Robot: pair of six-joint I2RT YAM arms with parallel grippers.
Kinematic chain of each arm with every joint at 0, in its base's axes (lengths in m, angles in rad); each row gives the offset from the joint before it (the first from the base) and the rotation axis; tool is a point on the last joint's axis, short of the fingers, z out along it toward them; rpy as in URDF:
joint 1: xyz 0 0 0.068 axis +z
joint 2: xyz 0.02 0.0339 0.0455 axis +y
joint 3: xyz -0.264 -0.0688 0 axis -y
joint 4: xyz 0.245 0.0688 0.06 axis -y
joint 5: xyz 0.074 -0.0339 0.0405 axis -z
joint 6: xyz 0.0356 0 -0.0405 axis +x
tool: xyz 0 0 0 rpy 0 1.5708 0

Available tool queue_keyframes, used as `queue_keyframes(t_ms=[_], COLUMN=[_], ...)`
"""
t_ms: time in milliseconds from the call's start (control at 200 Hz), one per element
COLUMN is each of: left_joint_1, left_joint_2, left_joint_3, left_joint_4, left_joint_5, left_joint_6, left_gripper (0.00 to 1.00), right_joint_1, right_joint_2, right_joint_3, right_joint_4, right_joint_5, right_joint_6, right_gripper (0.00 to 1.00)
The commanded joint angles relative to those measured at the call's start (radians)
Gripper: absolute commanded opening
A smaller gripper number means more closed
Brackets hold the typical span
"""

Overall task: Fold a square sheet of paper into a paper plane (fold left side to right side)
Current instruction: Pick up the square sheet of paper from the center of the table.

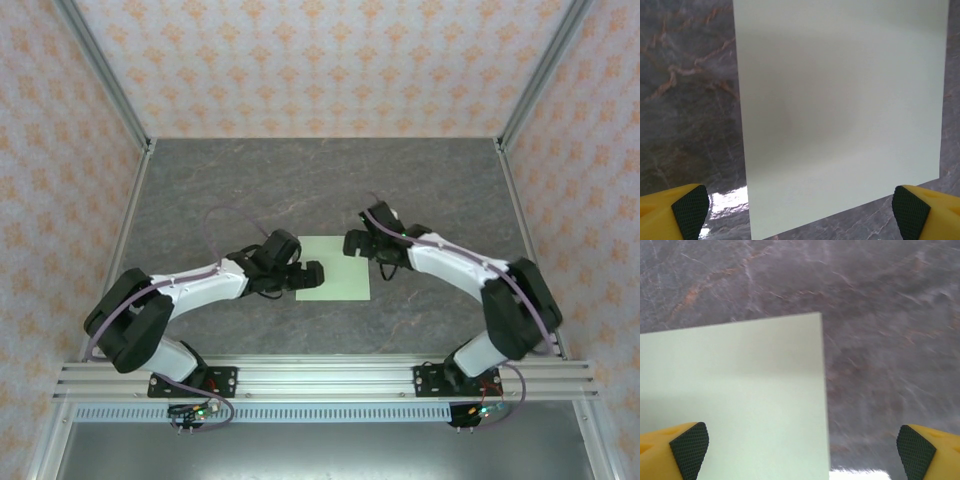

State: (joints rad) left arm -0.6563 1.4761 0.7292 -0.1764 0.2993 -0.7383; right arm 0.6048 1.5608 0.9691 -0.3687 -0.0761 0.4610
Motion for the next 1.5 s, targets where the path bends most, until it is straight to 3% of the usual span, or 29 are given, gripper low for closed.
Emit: queue_keyframes(t_ms=[0, 210, 500, 1201, 1341, 1496], left_joint_1=[0.000, 0.000, 0.000, 0.001, 0.000, 0.000], left_joint_2=[-0.001, 0.044, 0.128, 0.172, 0.152, 0.118], left_joint_3=[-0.007, -0.006, 0.007, 0.007, 0.004, 0.000], left_joint_4=[0.143, 0.179, 0.175, 0.141, 0.153, 0.155], left_joint_5=[0.116, 0.142, 0.137, 0.095, 0.096, 0.092], left_joint_6=[-0.049, -0.055, -0.063, -0.043, -0.043, -0.037], left_gripper=[0.96, 0.96, 0.96, 0.96, 0.96, 0.96], right_joint_1=[0.013, 0.016, 0.018, 0.130, 0.130, 0.130], right_joint_2=[0.090, 0.250, 0.327, 0.263, 0.250, 0.257], right_joint_3=[0.088, 0.197, 0.213, 0.148, 0.135, 0.128], right_joint_4=[0.018, -0.010, -0.018, -0.065, -0.079, -0.084], right_joint_5=[0.035, 0.049, 0.029, -0.091, -0.083, -0.095], right_joint_6=[0.005, -0.008, 0.020, 0.042, 0.033, 0.022], right_gripper=[1.00, 1.00, 1.00, 1.00, 0.93, 0.78])
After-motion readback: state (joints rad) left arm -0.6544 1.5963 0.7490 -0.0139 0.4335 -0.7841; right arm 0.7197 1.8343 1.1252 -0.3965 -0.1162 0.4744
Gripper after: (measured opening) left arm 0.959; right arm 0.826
